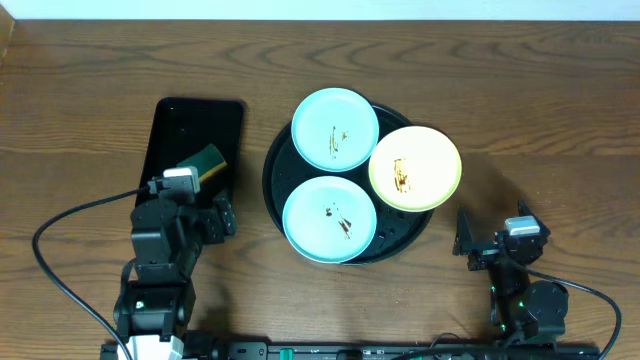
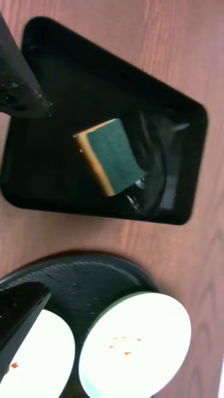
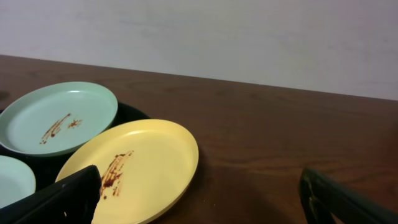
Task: Clean dirty plates on tray and stack at the side
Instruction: 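Move the left gripper over the black tray toward the sponge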
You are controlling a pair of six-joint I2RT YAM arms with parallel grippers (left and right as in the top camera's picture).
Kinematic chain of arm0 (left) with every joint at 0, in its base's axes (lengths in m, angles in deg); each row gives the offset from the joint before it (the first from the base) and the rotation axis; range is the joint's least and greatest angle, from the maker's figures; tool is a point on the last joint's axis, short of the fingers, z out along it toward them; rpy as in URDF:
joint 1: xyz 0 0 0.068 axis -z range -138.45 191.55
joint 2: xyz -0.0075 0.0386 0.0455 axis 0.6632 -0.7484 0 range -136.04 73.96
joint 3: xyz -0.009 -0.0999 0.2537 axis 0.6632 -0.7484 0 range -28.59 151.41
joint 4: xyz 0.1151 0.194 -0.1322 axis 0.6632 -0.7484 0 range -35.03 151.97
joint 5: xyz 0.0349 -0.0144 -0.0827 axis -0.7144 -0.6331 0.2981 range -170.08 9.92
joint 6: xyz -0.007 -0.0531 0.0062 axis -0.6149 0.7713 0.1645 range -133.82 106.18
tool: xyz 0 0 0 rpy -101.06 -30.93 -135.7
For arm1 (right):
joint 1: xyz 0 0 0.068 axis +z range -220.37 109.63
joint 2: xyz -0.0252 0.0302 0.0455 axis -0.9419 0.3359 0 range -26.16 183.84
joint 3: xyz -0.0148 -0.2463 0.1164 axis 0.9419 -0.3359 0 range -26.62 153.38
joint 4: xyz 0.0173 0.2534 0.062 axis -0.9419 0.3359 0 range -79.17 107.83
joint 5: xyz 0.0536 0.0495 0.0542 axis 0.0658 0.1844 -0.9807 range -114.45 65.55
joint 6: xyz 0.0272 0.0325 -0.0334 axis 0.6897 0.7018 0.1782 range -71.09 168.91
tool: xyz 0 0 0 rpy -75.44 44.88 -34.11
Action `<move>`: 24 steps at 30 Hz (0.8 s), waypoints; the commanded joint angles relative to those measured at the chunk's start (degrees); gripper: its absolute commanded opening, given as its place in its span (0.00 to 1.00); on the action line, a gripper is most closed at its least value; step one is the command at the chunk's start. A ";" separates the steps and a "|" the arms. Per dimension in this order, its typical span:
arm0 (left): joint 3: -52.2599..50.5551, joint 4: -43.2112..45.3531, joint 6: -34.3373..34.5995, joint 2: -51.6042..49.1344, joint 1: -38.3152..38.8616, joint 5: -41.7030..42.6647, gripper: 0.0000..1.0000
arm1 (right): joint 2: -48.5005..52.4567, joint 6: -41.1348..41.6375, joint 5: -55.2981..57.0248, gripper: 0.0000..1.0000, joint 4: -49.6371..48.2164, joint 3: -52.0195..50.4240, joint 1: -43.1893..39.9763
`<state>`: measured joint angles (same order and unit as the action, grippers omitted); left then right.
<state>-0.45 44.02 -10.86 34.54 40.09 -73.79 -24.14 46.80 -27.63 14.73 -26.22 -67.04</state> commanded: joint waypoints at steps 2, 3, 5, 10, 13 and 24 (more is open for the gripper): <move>0.31 0.46 0.31 0.48 -0.09 0.76 0.85 | -0.13 0.33 -0.07 0.99 0.20 -0.09 0.07; 0.33 0.52 0.28 0.48 -0.09 0.76 0.84 | -0.13 0.33 -0.07 0.99 0.17 -0.09 0.07; 0.35 0.52 0.31 0.48 -0.09 0.74 0.85 | -0.13 0.33 -0.07 0.99 0.20 -0.09 0.07; 0.35 0.46 0.31 0.46 -0.09 0.74 0.84 | -0.13 0.33 -0.07 0.99 0.17 -0.09 0.07; 0.35 0.46 0.31 0.46 -0.09 0.74 0.84 | -0.13 0.35 -0.07 0.99 0.20 -0.09 0.07; 6.78 -5.44 0.28 -4.24 -0.09 0.70 0.84 | -0.13 0.33 -0.07 0.99 0.20 -0.09 0.07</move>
<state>2.22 39.36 -10.86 31.54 40.09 -73.77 -24.14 46.80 -27.63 14.71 -26.22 -67.04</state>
